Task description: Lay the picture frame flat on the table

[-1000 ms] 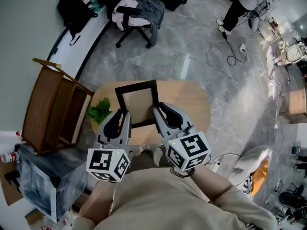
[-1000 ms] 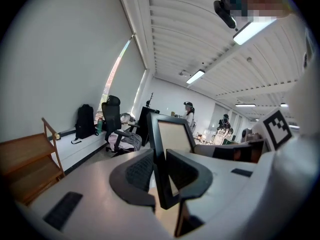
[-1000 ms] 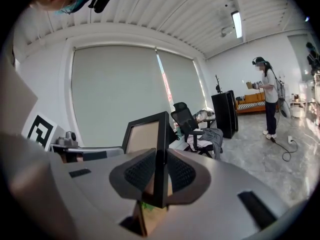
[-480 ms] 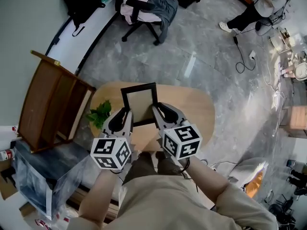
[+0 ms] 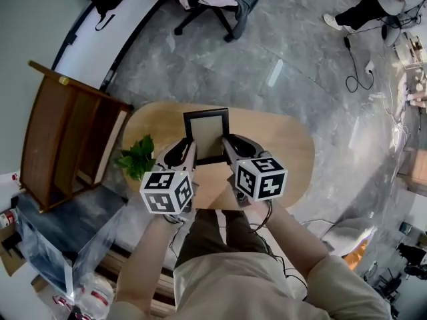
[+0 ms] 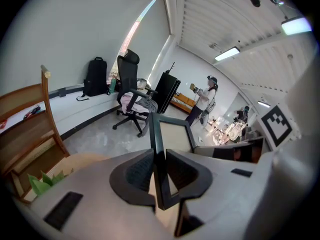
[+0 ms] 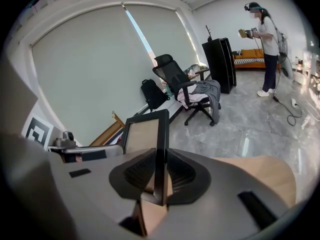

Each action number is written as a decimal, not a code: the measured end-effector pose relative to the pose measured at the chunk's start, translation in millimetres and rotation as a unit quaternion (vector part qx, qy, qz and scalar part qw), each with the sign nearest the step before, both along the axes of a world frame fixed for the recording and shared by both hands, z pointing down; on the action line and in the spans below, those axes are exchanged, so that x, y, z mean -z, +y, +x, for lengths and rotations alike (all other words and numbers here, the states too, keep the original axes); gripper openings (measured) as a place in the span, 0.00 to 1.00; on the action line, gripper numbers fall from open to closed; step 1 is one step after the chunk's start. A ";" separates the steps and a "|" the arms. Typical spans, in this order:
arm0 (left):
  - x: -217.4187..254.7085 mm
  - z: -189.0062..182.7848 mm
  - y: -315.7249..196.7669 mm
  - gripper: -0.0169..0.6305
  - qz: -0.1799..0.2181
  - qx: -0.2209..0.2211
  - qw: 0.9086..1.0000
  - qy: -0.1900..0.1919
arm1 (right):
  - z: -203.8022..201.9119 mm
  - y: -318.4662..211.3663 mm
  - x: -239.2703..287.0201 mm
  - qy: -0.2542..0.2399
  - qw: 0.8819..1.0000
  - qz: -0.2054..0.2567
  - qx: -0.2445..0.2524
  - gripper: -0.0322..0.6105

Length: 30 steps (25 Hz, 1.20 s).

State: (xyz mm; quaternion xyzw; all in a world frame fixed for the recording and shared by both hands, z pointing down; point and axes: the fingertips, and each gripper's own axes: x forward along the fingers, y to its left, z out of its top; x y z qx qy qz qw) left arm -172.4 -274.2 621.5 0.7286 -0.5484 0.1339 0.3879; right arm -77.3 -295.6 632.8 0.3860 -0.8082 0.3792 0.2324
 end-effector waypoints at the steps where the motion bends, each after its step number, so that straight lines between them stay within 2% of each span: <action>1: -12.3 0.2 -2.6 0.14 -0.007 0.002 1.000 0.002 | 0.1 -3.2 -13.1 0.002 1.000 -0.007 0.000 0.13; 7: -79.2 -11.3 -14.6 0.14 -0.041 0.032 0.998 0.026 | -10.4 -12.0 -84.1 0.000 0.999 -0.048 0.025 0.13; 10: -110.4 -10.9 -19.7 0.13 -0.060 0.038 0.997 0.025 | -10.5 -15.6 -117.7 0.019 0.997 -0.053 0.045 0.14; 20: -218.1 -3.6 -18.8 0.13 -0.122 0.030 0.992 0.027 | -4.0 -17.6 -222.7 0.050 0.993 -0.093 0.046 0.13; 25: -275.0 -9.4 -20.0 0.13 -0.149 0.038 0.988 0.013 | -7.9 -12.6 -272.8 0.066 0.991 -0.110 0.049 0.13; 30: -323.9 -19.7 -17.1 0.13 -0.178 0.070 0.981 0.000 | -18.4 -9.0 -315.9 0.078 0.987 -0.127 0.064 0.13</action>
